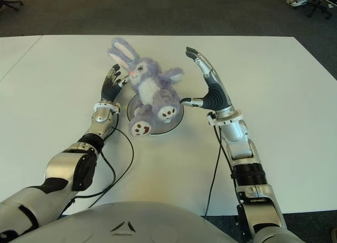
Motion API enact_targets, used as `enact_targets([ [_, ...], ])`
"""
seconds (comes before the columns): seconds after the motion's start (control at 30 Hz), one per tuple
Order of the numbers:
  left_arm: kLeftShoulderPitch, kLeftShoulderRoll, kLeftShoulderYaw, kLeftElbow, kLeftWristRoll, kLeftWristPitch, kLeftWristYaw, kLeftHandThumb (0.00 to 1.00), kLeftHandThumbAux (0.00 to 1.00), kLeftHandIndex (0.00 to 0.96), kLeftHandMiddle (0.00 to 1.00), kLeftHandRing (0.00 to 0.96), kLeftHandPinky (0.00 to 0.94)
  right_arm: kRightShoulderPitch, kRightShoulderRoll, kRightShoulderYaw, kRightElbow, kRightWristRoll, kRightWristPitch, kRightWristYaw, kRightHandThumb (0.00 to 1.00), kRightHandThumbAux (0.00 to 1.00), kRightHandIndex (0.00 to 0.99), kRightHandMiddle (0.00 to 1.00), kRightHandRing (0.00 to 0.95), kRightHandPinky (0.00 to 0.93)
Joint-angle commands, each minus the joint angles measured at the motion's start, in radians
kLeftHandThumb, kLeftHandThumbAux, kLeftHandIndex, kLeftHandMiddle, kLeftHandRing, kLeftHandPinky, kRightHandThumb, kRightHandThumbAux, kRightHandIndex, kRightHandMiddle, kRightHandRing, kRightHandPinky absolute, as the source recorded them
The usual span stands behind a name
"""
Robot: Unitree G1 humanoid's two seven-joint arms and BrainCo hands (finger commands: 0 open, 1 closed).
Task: Put the doll into the plate.
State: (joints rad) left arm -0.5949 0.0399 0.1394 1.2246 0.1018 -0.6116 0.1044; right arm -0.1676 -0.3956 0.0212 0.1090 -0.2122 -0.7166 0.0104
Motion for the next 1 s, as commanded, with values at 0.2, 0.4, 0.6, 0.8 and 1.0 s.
enact_targets([
  [0.2, 0.228, -0.018, -0.01, 0.135, 0.026, 0.093, 0.015, 0.023, 0.579, 0.0, 0.054, 0.051, 0.055, -0.036, -0.013, -0.062, -0.002, 0.051, -0.001, 0.016, 0.034, 0.368, 0.0, 0.0, 0.0, 0.0],
  [0.4, 0.227, -0.018, -0.009, 0.136, 0.026, 0.097, 0.017, 0.026, 0.577, 0.0, 0.053, 0.049, 0.054, -0.021, -0.003, -0.072, -0.033, 0.1, -0.008, 0.03, 0.06, 0.373, 0.0, 0.0, 0.0, 0.0],
  [0.6, 0.228, -0.019, -0.008, 0.136, 0.027, 0.079, 0.025, 0.028, 0.565, 0.0, 0.056, 0.052, 0.061, 0.013, -0.011, -0.05, -0.136, 0.217, 0.087, 0.112, 0.105, 0.39, 0.0, 0.003, 0.0, 0.0],
  [0.8, 0.225, -0.021, -0.013, 0.136, 0.028, 0.098, 0.026, 0.027, 0.56, 0.0, 0.056, 0.053, 0.06, 0.02, -0.004, -0.048, -0.197, 0.398, 0.21, 0.204, 0.179, 0.423, 0.01, 0.017, 0.0, 0.011],
  [1.0, 0.224, -0.022, -0.009, 0.137, 0.025, 0.107, 0.028, 0.015, 0.555, 0.0, 0.057, 0.054, 0.065, 0.025, 0.003, -0.078, -0.212, 0.427, 0.216, 0.222, 0.225, 0.469, 0.034, 0.03, 0.001, 0.015],
])
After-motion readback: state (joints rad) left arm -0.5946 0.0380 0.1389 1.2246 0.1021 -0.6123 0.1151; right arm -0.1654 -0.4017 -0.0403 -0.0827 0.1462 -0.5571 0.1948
